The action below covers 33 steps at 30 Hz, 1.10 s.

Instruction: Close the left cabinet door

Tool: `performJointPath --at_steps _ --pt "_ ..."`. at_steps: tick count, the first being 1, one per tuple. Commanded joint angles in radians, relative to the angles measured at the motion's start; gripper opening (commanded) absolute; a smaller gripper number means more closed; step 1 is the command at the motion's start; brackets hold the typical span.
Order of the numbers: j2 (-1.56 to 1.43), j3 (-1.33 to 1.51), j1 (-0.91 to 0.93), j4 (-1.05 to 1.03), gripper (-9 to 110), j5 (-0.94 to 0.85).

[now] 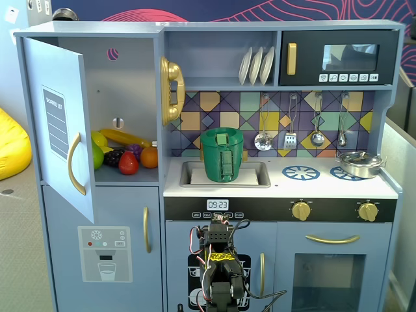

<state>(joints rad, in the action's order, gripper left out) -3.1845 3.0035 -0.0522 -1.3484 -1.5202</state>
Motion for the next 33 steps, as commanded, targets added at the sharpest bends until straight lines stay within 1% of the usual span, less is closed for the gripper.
performJointPath --at_steps 1,12,15,18,21,24,26,29,33 --pt "0.006 -0.006 0.052 -0.184 0 0.011" --pt "0.006 -0.006 0.048 -0.184 0 -0.002" --pt "0.008 -0.008 -0.020 -0.166 0 -0.035" --pt "0.017 -0.055 -0.179 -0.064 0 -0.038" --pt "0.051 -0.183 -0.423 0.044 0 0.020" --pt "0.063 -0.310 -0.637 0.143 0 0.014" --pt "0.060 -0.360 -0.735 0.179 0 -0.083" --pt "0.077 -0.453 -0.876 0.264 0 -0.170" --pt "0.118 -0.589 -1.138 0.351 0 -0.310"
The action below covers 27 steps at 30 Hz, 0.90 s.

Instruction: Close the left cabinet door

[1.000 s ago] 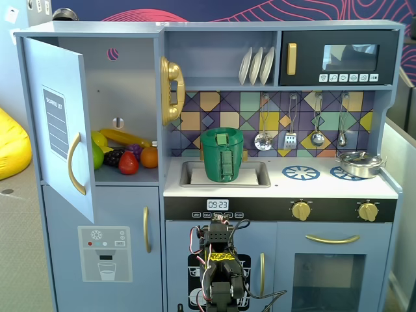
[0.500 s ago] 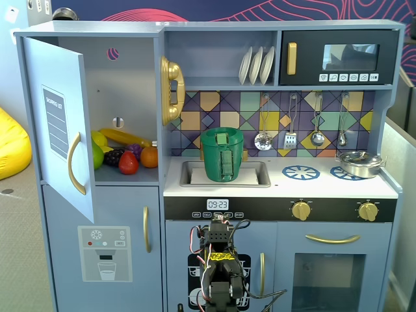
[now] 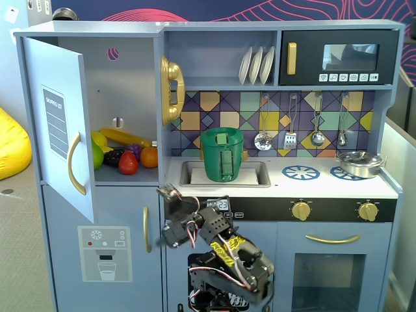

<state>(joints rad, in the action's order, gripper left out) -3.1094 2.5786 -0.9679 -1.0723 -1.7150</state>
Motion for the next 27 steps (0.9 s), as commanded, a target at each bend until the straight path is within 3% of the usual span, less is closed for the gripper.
performJointPath --at_steps 1,5,14,20,27 --pt "0.051 -0.190 -0.296 0.098 0 -0.149" --pt "0.127 -0.279 -0.528 0.252 0 -0.272" --pt "0.396 -0.379 -0.787 0.581 0 -0.397" --pt "0.652 -0.506 -0.821 0.750 0 -0.449" --pt "0.911 -0.707 -0.801 0.805 0 -0.469"
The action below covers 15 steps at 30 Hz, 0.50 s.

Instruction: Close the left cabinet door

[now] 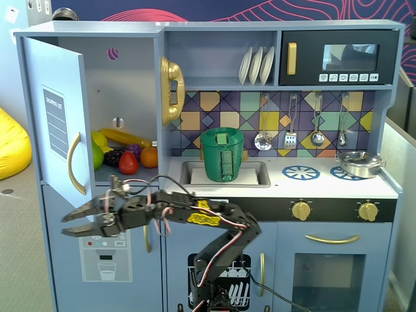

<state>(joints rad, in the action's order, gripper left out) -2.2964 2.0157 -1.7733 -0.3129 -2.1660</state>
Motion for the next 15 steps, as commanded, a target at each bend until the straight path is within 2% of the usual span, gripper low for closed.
performJointPath --at_steps 1,15 --pt "0.124 -0.164 0.015 0.052 0 -0.020" --pt "0.195 -0.144 0.261 0.114 0 -0.015"
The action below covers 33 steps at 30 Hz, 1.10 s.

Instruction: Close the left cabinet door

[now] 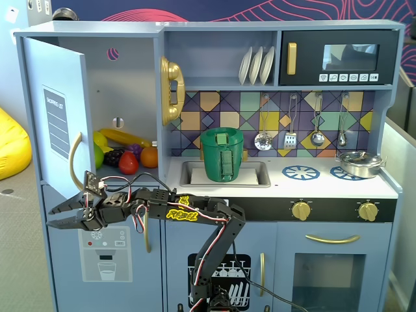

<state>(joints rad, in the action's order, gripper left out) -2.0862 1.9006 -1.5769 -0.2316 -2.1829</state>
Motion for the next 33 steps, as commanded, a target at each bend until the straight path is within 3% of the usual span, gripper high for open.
performJointPath --at_steps 1,8,21,33 --pt "-0.018 -0.026 0.072 0.032 0 0.002" --pt "-0.074 0.035 0.179 0.025 0 -0.005" --pt "-0.124 0.092 0.675 0.058 0 -0.060" --pt "-0.091 0.098 0.788 0.124 0 -0.097"
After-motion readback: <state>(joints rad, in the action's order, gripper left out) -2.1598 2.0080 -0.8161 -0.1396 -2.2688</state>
